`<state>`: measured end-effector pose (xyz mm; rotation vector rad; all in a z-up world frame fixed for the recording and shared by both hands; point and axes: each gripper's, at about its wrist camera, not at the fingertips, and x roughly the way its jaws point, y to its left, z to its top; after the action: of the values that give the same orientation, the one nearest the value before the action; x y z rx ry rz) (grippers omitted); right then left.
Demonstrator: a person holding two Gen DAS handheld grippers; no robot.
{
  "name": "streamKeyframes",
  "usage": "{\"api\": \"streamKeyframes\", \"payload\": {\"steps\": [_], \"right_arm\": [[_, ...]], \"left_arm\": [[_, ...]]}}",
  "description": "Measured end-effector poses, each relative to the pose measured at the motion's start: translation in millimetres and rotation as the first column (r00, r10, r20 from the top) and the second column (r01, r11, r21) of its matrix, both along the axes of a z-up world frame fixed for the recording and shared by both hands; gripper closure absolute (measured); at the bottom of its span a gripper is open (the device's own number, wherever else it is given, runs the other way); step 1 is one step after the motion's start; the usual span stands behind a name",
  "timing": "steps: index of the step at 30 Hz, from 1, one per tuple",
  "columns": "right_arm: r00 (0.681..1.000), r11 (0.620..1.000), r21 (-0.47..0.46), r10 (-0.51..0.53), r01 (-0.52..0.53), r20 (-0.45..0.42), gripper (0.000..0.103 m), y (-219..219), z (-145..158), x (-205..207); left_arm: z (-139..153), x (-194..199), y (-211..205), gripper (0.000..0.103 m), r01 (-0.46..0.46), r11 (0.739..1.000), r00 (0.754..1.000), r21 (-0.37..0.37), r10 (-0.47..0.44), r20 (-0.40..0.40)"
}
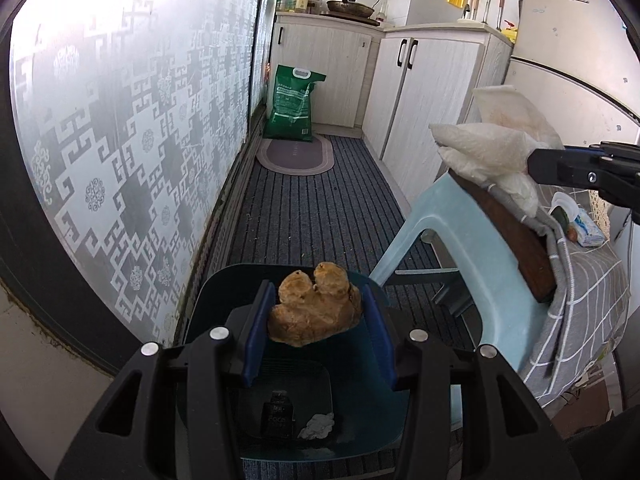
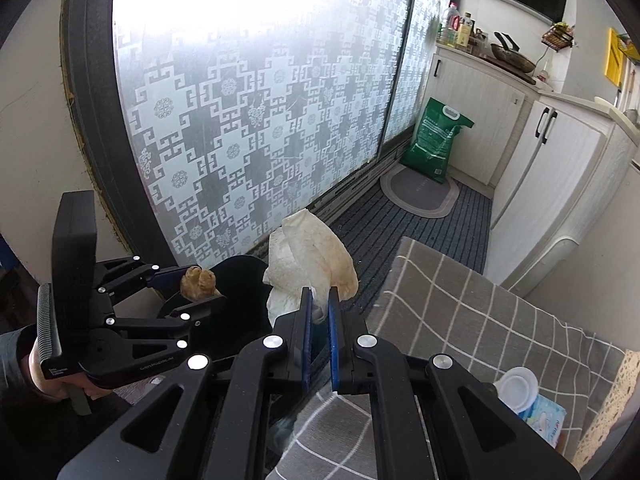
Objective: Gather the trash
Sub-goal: 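Carry both items over the teal bin and open both tools to drop them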
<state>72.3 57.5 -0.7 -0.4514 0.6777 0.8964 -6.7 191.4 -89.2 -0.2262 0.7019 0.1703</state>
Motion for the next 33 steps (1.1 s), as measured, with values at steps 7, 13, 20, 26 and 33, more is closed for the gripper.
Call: {"api": "streamKeyframes", "payload": {"steps": [7,13,20,26,33], "right_arm": [[0.999,0.996,-0.089,-0.002,-0.002,-0.053,0.096,23,-22,-2],[0.995,0.986,-0.166,-0.016,-0.001,-0.100,0.096,38,-47,-6],[0.992,0.966,-0.256,-0.020,-0.012,-0.125,0.096,55,-75,-13],[0.990,0.950,-0.311,-0.028,-0.016,-0.136,0.096,67,-95,-19],[0.987,0.946,-0.323,-0.032,-0.021,-0.160,0.096,76,-109,-18]], "left_arm": [[-33,4,12,0.055,-0.016,1.000,0.995,-0.027,0.013,-0.095],[-60,9,17,0.055,-0.025,0.999,0.985,-0.019,0.021,-0.173],[-82,14,18,0.055,-0.014,0.999,0.967,-0.034,0.005,-0.254],[-105,18,20,0.055,-0.014,0.999,0.941,-0.036,0.001,-0.337],[-104,10,24,0.050,-0.026,0.999,0.948,-0.020,0.018,-0.318]]}}
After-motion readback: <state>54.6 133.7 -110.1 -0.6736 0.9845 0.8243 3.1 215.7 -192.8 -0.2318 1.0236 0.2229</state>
